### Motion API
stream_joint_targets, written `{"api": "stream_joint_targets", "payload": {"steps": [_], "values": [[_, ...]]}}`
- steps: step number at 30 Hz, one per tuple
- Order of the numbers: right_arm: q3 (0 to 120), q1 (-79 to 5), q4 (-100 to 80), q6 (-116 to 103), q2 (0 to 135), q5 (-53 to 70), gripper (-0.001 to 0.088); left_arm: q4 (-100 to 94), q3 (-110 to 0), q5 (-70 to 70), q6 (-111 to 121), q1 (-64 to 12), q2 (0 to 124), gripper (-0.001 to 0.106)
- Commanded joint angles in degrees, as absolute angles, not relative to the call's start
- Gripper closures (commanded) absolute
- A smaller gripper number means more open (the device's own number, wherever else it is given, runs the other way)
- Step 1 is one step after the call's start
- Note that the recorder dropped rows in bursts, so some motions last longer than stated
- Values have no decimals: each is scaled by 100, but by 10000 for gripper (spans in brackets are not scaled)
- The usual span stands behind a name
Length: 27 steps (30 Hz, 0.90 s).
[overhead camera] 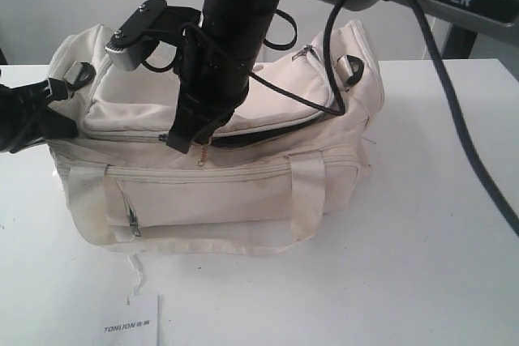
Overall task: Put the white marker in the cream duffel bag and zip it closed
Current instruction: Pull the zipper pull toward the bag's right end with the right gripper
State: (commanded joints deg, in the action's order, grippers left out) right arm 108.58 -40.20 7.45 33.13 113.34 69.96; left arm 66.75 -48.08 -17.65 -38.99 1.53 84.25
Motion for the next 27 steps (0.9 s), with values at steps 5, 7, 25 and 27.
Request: {"api": "stream_joint_targets", "payload": {"steps": [5,7,25,27], "values": [[10858,-3990,745,3313,11309,6996,868,6675,-4808,-1766,-3934,153,8402,1050],[10858,-3990,745,3313,11309,6996,868,6675,-4808,-1766,-3945,153,8391,1050],[10858,-3891,713,3286,11309,6996,868,6675,-4808,-1751,-3979,153,8392,1050],[10858,-3854,724,3274,11309,6996,868,6675,-4808,-1741,-3979,153,8392,1050]]}}
